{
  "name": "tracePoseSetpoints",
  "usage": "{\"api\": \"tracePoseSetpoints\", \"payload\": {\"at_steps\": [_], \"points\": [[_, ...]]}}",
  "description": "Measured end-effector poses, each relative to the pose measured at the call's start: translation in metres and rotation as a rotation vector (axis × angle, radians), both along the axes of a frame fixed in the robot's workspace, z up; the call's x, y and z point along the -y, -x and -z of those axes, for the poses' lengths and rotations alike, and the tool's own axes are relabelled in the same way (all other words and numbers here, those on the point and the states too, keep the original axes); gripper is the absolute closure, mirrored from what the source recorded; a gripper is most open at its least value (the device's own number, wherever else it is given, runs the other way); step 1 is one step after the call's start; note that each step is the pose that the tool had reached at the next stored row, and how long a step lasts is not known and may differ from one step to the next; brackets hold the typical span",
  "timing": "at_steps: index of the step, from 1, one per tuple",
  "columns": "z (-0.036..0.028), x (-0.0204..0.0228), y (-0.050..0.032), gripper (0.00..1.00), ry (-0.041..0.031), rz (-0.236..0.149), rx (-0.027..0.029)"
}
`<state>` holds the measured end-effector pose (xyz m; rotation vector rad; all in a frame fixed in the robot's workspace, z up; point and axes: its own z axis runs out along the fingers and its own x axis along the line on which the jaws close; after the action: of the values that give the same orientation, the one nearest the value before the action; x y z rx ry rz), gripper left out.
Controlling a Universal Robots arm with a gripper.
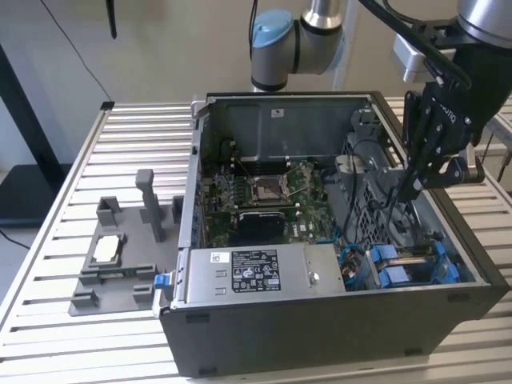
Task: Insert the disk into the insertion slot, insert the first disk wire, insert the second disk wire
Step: 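Insert the second disk wire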
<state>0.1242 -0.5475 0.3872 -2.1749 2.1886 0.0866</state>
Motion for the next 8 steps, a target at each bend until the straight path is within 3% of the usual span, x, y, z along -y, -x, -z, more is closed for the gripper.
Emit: {"api": "tracePoseSetpoints", "payload": {"at_steps": [5, 8], "points": [[0.0005, 0.0115, 0.0037, 0.84, -0.0027, -0.014, 0.0075], [0.0005, 0.0136, 0.0064, 0.84, -0.0036, -0.018, 0.0128]]}}
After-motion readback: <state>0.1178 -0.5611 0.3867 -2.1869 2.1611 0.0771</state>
